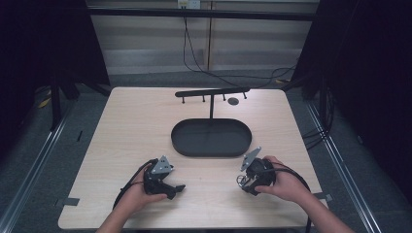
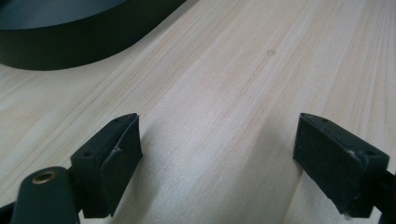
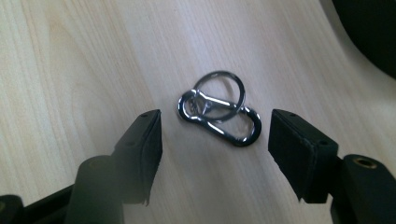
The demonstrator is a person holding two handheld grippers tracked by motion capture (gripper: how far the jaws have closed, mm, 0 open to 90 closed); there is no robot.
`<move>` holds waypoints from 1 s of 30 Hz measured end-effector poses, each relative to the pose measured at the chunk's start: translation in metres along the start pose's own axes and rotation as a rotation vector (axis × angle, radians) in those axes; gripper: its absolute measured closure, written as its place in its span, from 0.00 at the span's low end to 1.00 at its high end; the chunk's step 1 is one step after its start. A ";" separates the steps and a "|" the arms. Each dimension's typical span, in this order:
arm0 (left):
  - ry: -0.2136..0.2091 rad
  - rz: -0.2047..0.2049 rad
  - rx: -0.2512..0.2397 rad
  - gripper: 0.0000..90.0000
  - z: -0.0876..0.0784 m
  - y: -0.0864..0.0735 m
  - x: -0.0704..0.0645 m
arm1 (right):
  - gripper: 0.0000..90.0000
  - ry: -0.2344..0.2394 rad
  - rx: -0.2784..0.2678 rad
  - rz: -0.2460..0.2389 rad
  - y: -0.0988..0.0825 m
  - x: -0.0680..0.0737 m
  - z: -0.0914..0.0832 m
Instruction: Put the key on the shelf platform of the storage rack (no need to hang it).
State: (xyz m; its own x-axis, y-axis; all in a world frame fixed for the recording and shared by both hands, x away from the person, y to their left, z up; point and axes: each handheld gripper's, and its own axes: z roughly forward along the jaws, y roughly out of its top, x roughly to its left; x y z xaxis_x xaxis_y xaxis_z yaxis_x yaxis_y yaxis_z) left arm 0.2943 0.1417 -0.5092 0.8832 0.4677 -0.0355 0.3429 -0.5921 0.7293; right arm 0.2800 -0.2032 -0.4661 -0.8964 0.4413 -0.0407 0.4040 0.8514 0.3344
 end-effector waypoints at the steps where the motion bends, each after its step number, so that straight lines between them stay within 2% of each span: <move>1: 0.000 0.000 0.000 0.16 0.000 0.000 0.000 | 0.40 0.002 0.001 -0.012 0.002 0.000 0.001; 2: 0.000 0.000 0.000 0.16 0.000 0.000 0.000 | 0.40 0.005 0.008 -0.006 0.004 0.001 0.002; 8: 0.000 0.000 0.000 0.16 0.000 0.000 0.000 | 0.44 0.028 0.041 -0.044 0.012 -0.002 0.009; 12: -0.001 -0.002 -0.002 0.16 0.000 0.000 0.000 | 0.48 0.069 0.054 -0.037 0.013 -0.006 0.011; 14: -0.001 -0.001 -0.001 0.16 0.000 0.000 0.000 | 0.51 0.087 0.068 -0.019 0.014 -0.006 0.011; 16: -0.001 -0.001 -0.001 0.16 0.000 0.000 0.000 | 0.55 0.084 0.076 -0.014 0.015 -0.006 0.010; 18: 0.000 0.000 0.000 0.16 0.000 0.000 0.000 | 0.63 0.083 0.087 -0.014 0.015 -0.005 0.009; 20: 0.000 0.000 0.000 0.16 0.000 0.000 0.000 | 0.63 0.081 0.092 -0.006 0.015 -0.005 0.009; 24: 0.000 0.000 0.000 0.16 0.000 0.000 0.000 | 0.73 0.078 0.107 0.015 0.016 -0.005 0.008; 30: 0.000 0.001 0.000 0.16 0.000 0.000 0.000 | 0.75 0.085 0.148 0.042 0.019 -0.006 0.008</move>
State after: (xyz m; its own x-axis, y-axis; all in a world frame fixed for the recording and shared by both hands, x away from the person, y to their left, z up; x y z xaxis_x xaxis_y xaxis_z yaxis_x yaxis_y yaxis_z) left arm 0.2942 0.1417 -0.5093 0.8833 0.4674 -0.0351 0.3423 -0.5922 0.7294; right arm 0.2945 -0.1877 -0.4671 -0.8877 0.4574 0.0525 0.4585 0.8678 0.1917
